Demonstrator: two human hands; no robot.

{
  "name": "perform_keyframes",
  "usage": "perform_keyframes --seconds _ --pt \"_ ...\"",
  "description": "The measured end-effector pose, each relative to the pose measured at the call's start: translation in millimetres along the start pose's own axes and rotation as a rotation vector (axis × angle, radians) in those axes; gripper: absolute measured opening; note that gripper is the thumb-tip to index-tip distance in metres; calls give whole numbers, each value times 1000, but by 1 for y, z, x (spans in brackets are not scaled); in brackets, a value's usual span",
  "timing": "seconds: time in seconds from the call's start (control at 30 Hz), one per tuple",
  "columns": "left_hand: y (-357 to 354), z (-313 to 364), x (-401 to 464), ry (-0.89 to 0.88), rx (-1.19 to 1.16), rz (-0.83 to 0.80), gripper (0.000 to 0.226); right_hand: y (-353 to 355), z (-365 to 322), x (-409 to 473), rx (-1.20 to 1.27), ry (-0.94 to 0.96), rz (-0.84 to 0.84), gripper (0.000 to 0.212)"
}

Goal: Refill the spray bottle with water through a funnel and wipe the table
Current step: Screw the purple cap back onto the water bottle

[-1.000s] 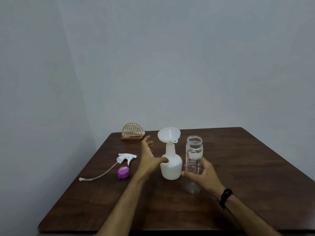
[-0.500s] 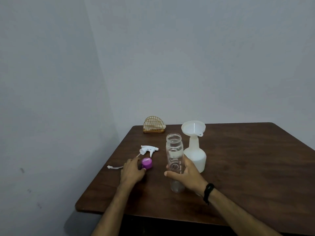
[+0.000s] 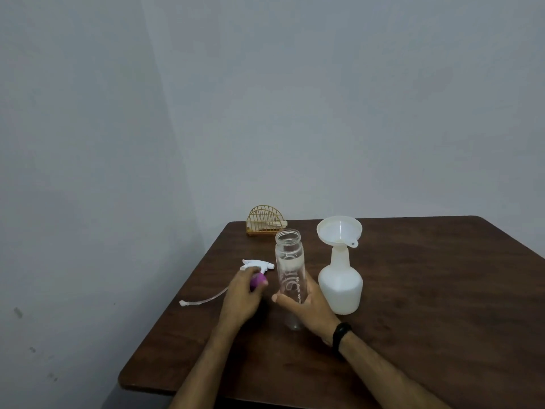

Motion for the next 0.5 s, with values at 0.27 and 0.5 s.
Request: perform_keyframes --seconds 0.27,0.5 --pt "74 129 -20 -316 -503 -131 30 -4 10 9 -19 -5 19 80" --pt "69 140 -26 -446 -211 -155 33 -5 11 8 -31 -10 16 77"
Point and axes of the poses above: each hand's wrist, its own x-axis towards the middle knuckle, its own y-axis out of the back of the hand, z = x × y, the point moved 4 cm from there along x, towards the middle knuckle, and after that the axes turned 9 degrees about y, right-handed, at the moved point
